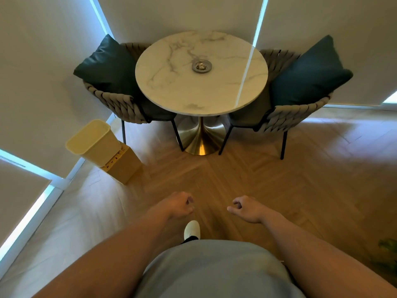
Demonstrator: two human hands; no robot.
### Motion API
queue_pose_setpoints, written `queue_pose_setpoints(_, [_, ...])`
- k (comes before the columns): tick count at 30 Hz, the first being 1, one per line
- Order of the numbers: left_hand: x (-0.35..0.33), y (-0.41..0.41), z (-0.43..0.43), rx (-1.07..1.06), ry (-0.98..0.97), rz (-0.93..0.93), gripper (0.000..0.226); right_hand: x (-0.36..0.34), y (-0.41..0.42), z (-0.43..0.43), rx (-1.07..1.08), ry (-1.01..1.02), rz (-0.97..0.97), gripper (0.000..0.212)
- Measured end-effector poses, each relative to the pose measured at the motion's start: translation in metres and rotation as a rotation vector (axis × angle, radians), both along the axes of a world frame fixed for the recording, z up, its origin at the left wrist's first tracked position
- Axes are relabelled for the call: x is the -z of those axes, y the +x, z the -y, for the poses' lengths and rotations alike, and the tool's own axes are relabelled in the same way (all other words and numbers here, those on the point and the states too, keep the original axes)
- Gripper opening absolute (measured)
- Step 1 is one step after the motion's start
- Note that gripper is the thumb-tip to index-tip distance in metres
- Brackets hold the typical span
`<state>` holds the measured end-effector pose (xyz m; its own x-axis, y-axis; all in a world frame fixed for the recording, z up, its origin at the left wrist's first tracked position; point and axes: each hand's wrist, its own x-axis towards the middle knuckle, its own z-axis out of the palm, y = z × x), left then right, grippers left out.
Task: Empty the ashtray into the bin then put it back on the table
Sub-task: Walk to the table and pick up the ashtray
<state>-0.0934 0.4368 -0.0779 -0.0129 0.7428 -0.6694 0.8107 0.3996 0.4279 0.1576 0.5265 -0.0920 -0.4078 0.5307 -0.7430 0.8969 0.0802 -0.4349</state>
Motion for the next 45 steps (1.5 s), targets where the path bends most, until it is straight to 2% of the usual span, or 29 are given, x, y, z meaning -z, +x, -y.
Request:
queue_pose_setpoints(8, [0.009, -0.076, -0.060, 0.025, 0.041, -0.004, 0.039, -0.009, -0.079, -0.057, 0.017, 0.045, -0.026, 0.064])
queue_pose_setpoints(14, [0.017, -0.104, -0.091, 0.042, 0.046, 0.032, 0.035, -0.012, -0.107, -0.093, -0.010, 0.024, 0.005, 0.065])
queue_pose_setpoints(22, [0.025, -0.119, -0.132, 0.025, 0.011, 0.036, 0.034, -0.006, -0.122, -0.147, -0.032, 0.013, 0.004, 0.064])
queue_pose_setpoints(45, [-0.008, -0.118, -0.355, -0.140, 0.070, -0.027, 0.038, -0.013, -0.144, -0.396, -0.164, 0.063, -0.029, 0.063])
